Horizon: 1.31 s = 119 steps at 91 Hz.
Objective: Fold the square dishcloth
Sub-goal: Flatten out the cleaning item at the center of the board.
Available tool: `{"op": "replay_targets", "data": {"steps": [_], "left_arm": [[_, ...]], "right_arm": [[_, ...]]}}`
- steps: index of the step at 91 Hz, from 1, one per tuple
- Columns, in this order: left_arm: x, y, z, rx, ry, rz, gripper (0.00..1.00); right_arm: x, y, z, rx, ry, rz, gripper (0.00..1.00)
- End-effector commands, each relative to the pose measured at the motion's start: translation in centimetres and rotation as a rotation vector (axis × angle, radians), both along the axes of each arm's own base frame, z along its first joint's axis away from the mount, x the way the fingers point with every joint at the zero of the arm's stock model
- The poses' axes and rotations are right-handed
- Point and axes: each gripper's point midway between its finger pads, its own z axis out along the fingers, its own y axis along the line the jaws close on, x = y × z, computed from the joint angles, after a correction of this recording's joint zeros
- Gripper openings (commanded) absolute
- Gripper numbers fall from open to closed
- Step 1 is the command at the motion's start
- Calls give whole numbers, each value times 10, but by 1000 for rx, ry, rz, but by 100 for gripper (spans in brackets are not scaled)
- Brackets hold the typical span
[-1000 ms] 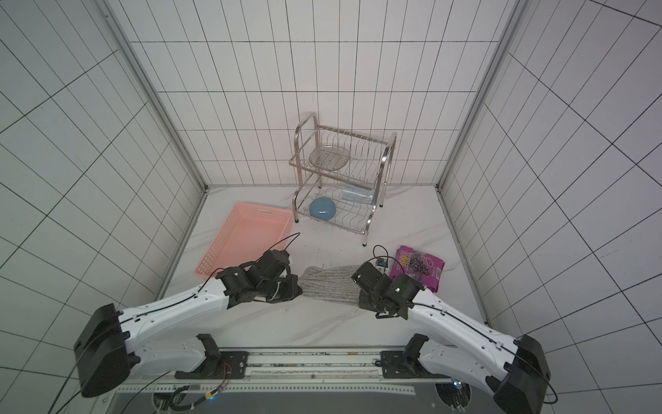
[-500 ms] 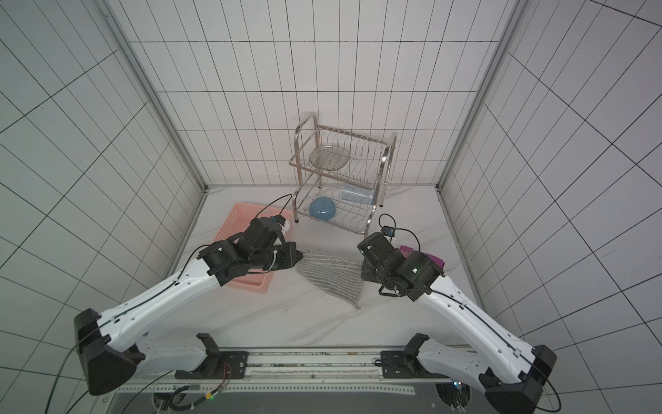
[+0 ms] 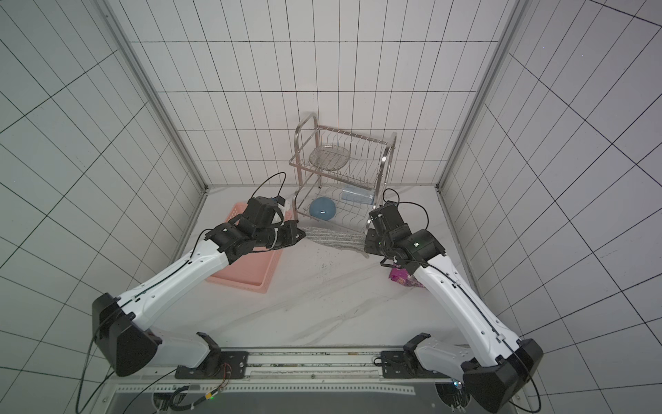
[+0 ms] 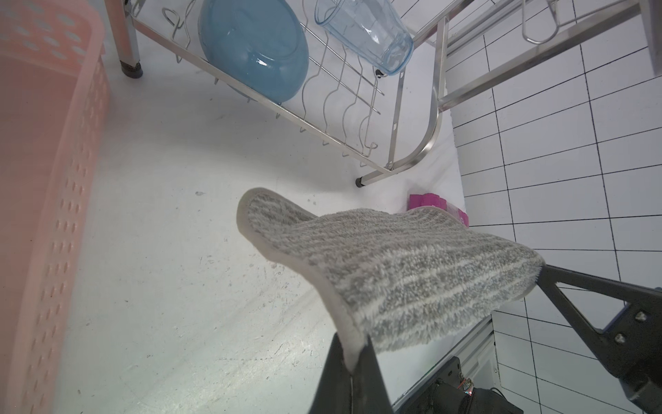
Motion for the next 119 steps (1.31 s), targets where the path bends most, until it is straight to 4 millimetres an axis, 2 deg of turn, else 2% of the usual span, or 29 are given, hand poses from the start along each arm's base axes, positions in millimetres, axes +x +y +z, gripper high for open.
{"op": "replay_targets", "data": {"steps": [1, 19, 45, 52, 60, 72, 82, 101, 112, 119], "left_arm": [[-10, 3, 2, -19, -4, -22, 0], [-49, 9, -8, -64, 97, -26, 0], [-124, 9, -47, -91, 350, -50, 0], [-138, 6, -55, -113, 409, -58, 0], [-143, 7, -61, -116, 444, -51, 0], [-131, 7, -70, -109, 460, -34, 0], [-107, 6, -82, -122, 477, -17, 0], [-35, 4, -103, -107, 425, 25, 0], [4, -3, -109, -120, 391, 26, 0], [21, -8, -111, -125, 383, 10, 0]], "right_arm": [[-14, -12, -8, -22, 30, 6, 0], [-60, -27, -21, -4, 165, 20, 0], [-138, -40, -50, 49, 446, 63, 0], [-150, -39, -55, 65, 498, 68, 0], [-155, -35, -58, 86, 527, 78, 0], [-137, -34, -65, 20, 522, 75, 0], [-103, -35, -80, -72, 482, 37, 0], [-30, -34, -108, -71, 422, -72, 0], [-1, -28, -116, -46, 405, -92, 0], [12, -24, -121, -43, 412, -92, 0]]}}
